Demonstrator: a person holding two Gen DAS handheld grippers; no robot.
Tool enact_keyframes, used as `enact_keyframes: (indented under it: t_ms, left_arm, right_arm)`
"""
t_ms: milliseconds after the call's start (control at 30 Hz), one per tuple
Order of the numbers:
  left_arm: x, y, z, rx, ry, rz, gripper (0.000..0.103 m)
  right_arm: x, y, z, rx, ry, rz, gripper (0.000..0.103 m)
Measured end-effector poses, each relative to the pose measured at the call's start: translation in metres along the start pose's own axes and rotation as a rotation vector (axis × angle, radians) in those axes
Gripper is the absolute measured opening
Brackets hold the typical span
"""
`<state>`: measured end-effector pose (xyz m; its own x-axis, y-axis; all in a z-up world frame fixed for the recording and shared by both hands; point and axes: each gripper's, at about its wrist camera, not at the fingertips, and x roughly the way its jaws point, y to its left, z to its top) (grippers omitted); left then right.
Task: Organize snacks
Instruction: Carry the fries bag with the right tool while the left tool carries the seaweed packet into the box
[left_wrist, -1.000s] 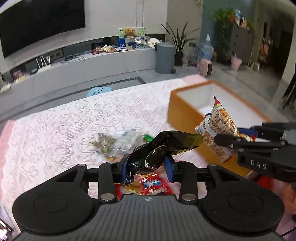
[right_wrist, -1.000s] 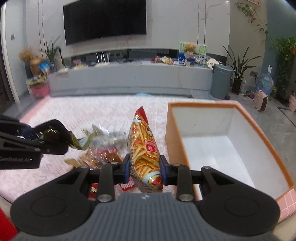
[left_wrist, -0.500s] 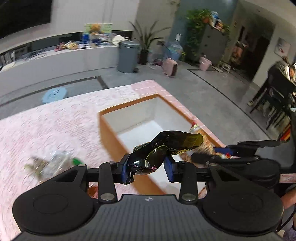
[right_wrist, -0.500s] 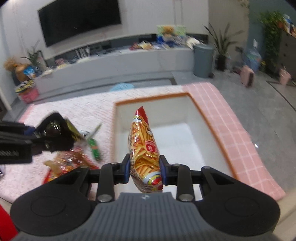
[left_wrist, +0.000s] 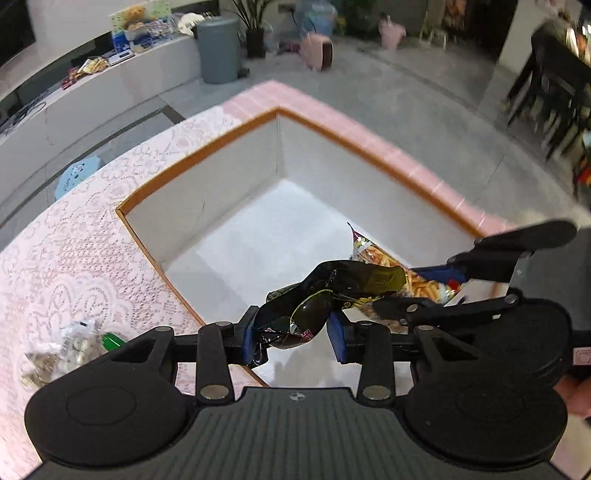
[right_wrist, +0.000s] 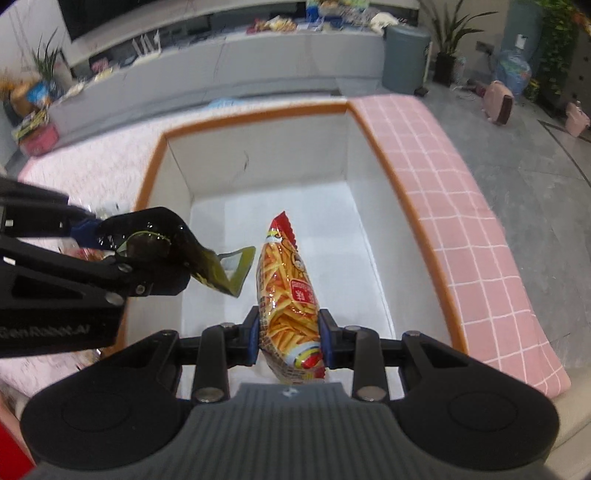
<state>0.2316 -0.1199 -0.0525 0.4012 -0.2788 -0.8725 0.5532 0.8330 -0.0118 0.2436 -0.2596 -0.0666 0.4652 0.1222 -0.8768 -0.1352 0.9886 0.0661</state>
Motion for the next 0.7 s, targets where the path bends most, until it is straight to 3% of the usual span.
enact_keyframes:
  t_ms: [333,467,700]
  left_arm:
    - [0.035,-0.012,0.007,0.108,0.124,0.035,0.044]
    - [0.038,-0.018,0.008,0.132,0.127,0.051,0.045]
    - [0.021,-0.019,0.008,0.131,0.101,0.056,0.052]
  right_arm:
    - [0.032,0.002,-0.001,-0.079,0.098,-0.016,0.031]
    - [0.031,0.005,-0.003,-0.104,0.108,-0.036,0.033]
    - [0.019,0.007,-0.003,-0.118,0.096,-0.059,0.048]
